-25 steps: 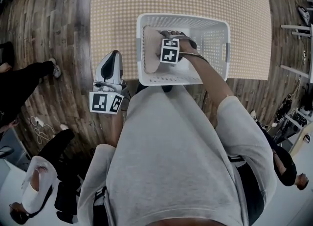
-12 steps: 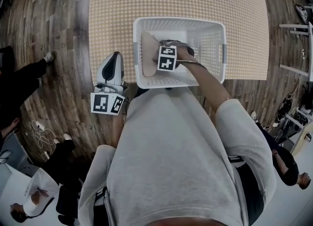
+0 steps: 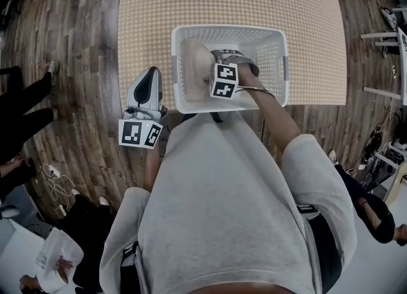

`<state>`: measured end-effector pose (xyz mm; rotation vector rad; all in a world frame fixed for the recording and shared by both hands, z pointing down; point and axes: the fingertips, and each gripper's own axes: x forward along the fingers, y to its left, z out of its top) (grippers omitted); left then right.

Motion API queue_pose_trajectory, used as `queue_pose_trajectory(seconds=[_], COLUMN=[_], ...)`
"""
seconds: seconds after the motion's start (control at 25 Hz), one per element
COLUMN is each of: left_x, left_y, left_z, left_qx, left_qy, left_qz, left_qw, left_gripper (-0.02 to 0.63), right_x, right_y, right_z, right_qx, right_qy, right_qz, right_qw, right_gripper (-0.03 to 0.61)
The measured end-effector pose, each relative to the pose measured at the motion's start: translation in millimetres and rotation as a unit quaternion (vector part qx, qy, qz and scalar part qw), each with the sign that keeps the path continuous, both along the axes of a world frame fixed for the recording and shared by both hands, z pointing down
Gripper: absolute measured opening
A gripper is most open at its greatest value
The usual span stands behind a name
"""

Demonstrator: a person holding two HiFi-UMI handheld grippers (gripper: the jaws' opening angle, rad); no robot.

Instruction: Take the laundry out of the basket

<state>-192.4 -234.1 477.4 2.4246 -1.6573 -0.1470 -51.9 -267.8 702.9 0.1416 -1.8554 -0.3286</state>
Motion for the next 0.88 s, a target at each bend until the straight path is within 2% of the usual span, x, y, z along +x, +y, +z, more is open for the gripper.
queue_pose_trajectory(seconds=[0.36, 0.48, 0.6, 0.72, 0.8, 0.88], left_x=[35.7, 47.7, 60.1, 65.4, 66.7, 67.0], left_y=[-5.6, -7.8, -3.4, -0.5, 2.7, 5.7], left_z=[-39.6, -51.0, -59.1, -62.8, -63.0, -62.7], left_qx=[0.062, 0.080, 0.089, 0.093, 0.095, 0.096], left_qy=[-0.010, -0.015, -0.016, -0.016, -0.016, -0.017], left_qz=[0.048, 0.060, 0.068, 0.072, 0.073, 0.072], left_qw=[0.9969, 0.9949, 0.9936, 0.9929, 0.9927, 0.9926], left_gripper=[0.009, 0.009, 0.009, 0.009, 0.009, 0.009], right_x=[24.8, 34.2, 43.1, 42.7, 39.0, 34.5], right_y=[-21.4, -26.8, -22.2, -17.2, -13.9, -12.8], right_z=[-85.3, -99.0, -104.9, -109.3, -114.4, -127.3], right_qx=[0.125, 0.149, 0.148, 0.138, 0.119, 0.091], right_qy=[-0.016, -0.019, -0.030, -0.063, -0.111, -0.191], right_qz=[0.017, 0.025, 0.041, 0.066, 0.101, 0.156], right_qw=[0.992, 0.988, 0.988, 0.986, 0.981, 0.965], right_gripper=[0.173, 0.175, 0.176, 0.176, 0.176, 0.176])
